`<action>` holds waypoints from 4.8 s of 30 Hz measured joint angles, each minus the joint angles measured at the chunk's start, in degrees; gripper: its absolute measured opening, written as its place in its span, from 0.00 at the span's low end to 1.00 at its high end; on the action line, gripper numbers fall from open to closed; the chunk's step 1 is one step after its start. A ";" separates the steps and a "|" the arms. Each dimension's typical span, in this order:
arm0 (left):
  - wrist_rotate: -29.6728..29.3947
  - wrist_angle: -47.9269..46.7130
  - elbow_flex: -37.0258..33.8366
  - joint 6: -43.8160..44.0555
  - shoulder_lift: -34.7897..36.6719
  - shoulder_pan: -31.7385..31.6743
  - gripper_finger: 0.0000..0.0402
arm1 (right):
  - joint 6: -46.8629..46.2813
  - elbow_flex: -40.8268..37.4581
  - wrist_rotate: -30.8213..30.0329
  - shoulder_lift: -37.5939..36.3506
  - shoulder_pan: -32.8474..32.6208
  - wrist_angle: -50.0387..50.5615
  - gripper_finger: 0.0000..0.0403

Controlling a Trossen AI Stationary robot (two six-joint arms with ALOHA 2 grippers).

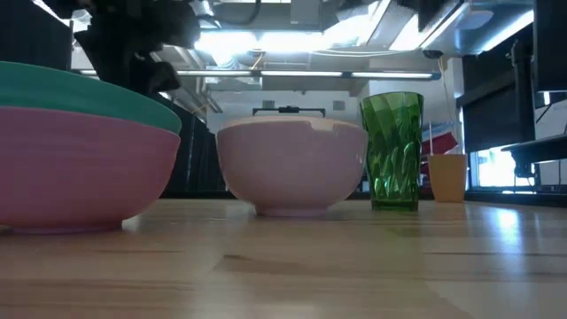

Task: Nest bowls inside each other
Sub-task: Stack the stacked bowls on top of the light orange bowl, then stack the yellow cup on top of the green cup

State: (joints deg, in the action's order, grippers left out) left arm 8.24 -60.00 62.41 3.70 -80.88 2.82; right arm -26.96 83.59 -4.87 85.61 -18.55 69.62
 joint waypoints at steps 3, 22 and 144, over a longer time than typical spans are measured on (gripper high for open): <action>1.20 1.03 -0.07 0.42 -0.59 -0.75 0.35 | -3.93 -3.75 -0.94 -2.30 -1.76 -1.56 0.48; 6.06 4.86 -0.02 3.86 -9.00 1.76 0.35 | -22.02 -22.20 -5.63 -13.60 -10.40 -9.15 0.48; 1.45 -30.01 64.43 -27.01 -21.49 -29.62 0.41 | 26.20 -3.33 -10.91 -9.26 58.32 -20.19 0.48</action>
State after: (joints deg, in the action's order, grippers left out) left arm 9.70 -90.01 126.85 -23.31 -102.37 -26.80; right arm -0.76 80.26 -15.78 76.35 39.77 49.43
